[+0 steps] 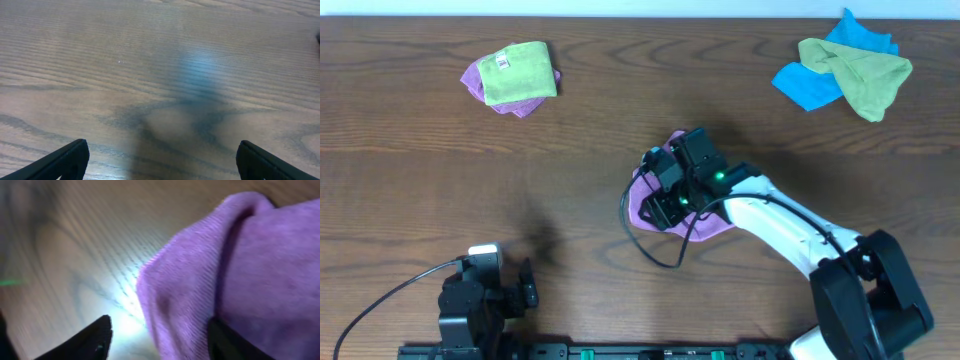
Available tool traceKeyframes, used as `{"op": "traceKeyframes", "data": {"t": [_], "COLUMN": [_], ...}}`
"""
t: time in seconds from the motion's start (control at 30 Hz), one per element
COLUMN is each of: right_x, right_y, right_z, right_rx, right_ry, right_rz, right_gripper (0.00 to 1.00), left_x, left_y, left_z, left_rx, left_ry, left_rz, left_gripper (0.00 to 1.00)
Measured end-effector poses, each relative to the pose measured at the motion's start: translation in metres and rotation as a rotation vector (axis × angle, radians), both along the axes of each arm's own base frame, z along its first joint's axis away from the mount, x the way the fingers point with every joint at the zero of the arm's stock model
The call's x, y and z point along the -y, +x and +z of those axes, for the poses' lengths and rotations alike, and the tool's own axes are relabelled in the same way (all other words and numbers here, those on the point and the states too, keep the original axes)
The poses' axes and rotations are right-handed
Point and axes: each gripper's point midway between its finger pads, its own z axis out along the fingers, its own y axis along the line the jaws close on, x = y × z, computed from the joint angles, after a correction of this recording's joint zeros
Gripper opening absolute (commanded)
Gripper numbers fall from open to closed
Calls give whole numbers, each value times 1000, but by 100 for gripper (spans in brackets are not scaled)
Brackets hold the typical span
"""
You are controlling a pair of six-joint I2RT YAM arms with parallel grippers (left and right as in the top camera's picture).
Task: Fold the cloth
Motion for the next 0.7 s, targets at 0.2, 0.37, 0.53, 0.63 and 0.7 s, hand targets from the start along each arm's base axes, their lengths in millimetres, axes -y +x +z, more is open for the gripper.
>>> {"op": "traceKeyframes", "data": {"t": [0.2,0.37,0.53,0.63,0.7], "right_x": [-8,-7,-4,-3,-3], "right_y": [-6,-7,3,10,12], "right_z": [-1,-19,-29,-29,-32], "right_rx": [-1,-38,-9,22,28], "right_ry": [1,-23,-59,-68,-74], "right_rz": [22,14,-10,-21,-24], "right_gripper": [49,54,62,54,46], "left_x": [0,0,0,0,0], "left_y": [0,0,0,0,0], "left_z": [0,0,0,0,0], "left_rx": [0,0,0,0,0], "left_ry": [0,0,0,0,0], "left_rz": [0,0,0,0,0], "left_gripper": [95,95,95,95,95]}}
